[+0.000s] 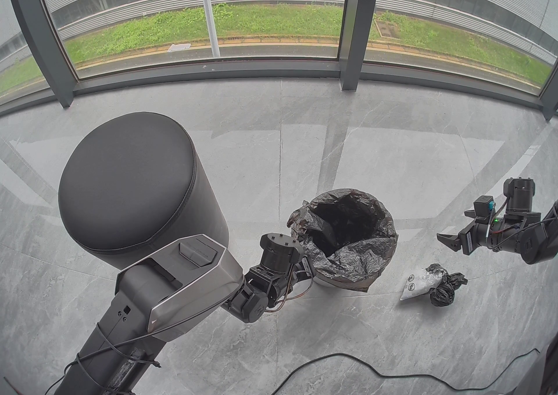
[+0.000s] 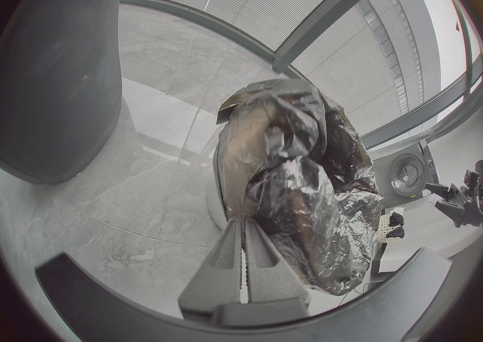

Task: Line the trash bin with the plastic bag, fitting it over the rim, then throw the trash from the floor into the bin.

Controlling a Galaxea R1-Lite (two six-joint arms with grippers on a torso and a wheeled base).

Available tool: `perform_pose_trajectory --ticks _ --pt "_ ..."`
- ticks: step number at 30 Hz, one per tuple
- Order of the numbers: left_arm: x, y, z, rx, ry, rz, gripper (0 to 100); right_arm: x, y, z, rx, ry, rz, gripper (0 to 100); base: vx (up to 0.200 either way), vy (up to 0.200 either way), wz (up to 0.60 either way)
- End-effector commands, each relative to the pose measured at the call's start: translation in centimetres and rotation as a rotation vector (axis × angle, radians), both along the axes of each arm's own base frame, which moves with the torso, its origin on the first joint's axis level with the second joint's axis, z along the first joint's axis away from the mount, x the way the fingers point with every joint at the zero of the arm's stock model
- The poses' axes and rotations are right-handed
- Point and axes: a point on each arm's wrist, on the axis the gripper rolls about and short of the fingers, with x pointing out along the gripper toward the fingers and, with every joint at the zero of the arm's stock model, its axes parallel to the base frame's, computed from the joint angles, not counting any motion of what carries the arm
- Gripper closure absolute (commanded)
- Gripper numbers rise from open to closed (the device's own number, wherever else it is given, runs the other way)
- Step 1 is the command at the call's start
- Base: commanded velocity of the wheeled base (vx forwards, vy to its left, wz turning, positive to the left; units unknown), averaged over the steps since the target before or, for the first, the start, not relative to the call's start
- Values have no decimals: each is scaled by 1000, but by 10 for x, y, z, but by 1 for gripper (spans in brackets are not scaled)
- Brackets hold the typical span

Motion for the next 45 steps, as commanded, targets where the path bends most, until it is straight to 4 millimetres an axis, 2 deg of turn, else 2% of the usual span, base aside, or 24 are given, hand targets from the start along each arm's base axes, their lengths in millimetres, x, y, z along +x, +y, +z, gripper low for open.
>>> perform_pose_trajectory --ticks 1,5,8,9,12,16,20,24,27,28,29,30,31,32,33,34,39,42,45 --pt "-2 -3 -5 6 5 5 100 1 -2 -5 2 14 -5 0 0 0 0" --pt "-2 -4 32 -36 -45 39 100 5 -2 -14 6 41 -5 0 0 0 0" --pt "-15 -6 61 -62 -58 23 100 6 -7 -21 10 66 -17 0 0 0 0" --pt "-16 -5 62 -61 -57 23 100 6 -7 -21 10 66 -19 0 0 0 0" --pt "-47 -6 83 -63 -29 -11 100 4 -15 -33 30 124 -38 0 0 0 0" --pt "-76 -10 102 -86 -9 -44 100 7 -25 -41 31 140 -65 0 0 0 0" --pt "-94 -12 120 -121 -7 -61 100 22 -34 -51 31 142 -82 0 0 0 0" --pt "-105 -17 136 -201 2 -38 100 43 -41 -72 37 167 -86 0 0 0 0" --pt "-113 -23 150 -316 34 4 100 68 -44 -81 41 197 -81 0 0 0 0" --pt "-113 -23 150 -316 34 4 100 68 -44 -81 41 197 -81 0 0 0 0" --pt "-118 -27 159 -407 65 35 100 83 -49 -82 50 242 -84 0 0 0 0" --pt "-119 -29 162 -432 72 43 100 90 -51 -81 52 257 -84 0 0 0 0" --pt "-119 -29 162 -432 72 43 100 90 -51 -81 52 257 -84 0 0 0 0" --pt "-122 -32 164 -445 75 44 100 102 -54 -81 45 285 -74 0 0 0 0" --pt "-122 -32 164 -445 75 44 100 102 -54 -81 45 285 -74 0 0 0 0" --pt "-122 -32 164 -442 77 44 100 112 -56 -78 24 306 -52 0 0 0 0" --pt "-121 -31 166 -460 81 54 100 122 -54 -80 -24 390 -6 0 0 0 0" --pt "-115 -29 182 -566 94 89 100 125 -54 -86 -62 411 -38 0 -200 0 0" --pt "-107 -26 186 -576 93 112 100 124 -54 -87 -69 419 -43 0 -200 0 0"
